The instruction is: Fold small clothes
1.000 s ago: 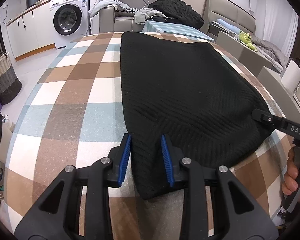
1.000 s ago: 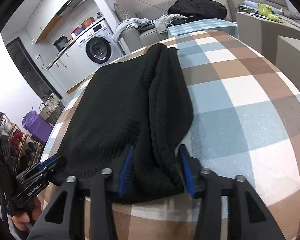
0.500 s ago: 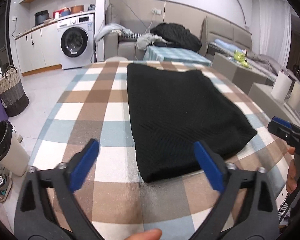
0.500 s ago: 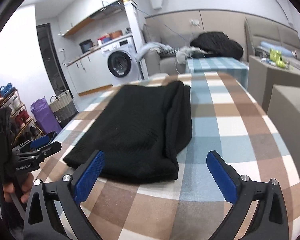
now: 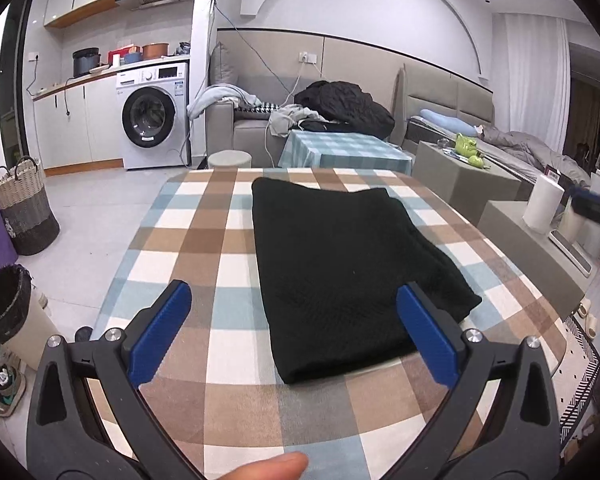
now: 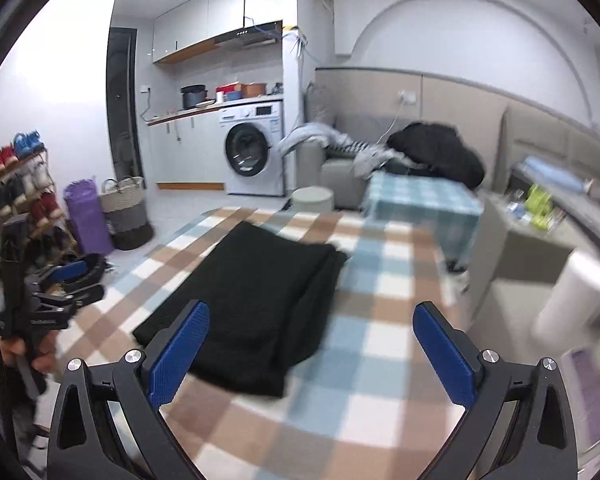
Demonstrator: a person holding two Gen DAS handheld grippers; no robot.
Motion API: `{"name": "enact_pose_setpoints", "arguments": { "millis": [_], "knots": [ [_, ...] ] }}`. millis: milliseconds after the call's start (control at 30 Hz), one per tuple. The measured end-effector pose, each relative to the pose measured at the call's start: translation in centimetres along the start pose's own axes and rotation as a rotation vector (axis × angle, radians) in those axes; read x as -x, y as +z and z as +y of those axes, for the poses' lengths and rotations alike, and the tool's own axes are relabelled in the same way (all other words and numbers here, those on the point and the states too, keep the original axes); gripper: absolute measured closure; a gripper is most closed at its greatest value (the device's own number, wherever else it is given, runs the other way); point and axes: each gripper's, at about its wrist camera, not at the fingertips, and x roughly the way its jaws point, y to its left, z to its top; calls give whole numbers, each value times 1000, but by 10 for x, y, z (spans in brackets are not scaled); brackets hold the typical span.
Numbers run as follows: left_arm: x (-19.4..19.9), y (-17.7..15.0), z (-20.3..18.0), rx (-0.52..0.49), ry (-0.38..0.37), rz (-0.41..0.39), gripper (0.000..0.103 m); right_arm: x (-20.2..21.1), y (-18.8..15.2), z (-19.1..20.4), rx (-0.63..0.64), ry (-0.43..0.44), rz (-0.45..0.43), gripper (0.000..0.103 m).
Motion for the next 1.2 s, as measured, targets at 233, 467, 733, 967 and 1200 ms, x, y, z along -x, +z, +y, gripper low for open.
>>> {"name": "enact_pose_setpoints", "arguments": {
  "millis": [233, 467, 733, 967, 1200],
  "knots": [
    [6, 0, 13, 31, 18, -8, 1, 19, -5, -42, -41, -76, 6, 0],
    [7, -17, 23, 41, 26, -10, 1, 0, -54, -23, -102, 1, 41, 0],
    [6, -34, 32, 22, 37, -11, 1, -28, -89, 14, -152, 79, 27, 0],
    [-7, -44, 40, 49, 29, 2, 1, -38, -96, 24, -165, 118, 21, 0],
    [-23, -54, 35, 9, 28, 18, 1, -46, -106, 25, -183, 162, 15, 0]
  ]
}}
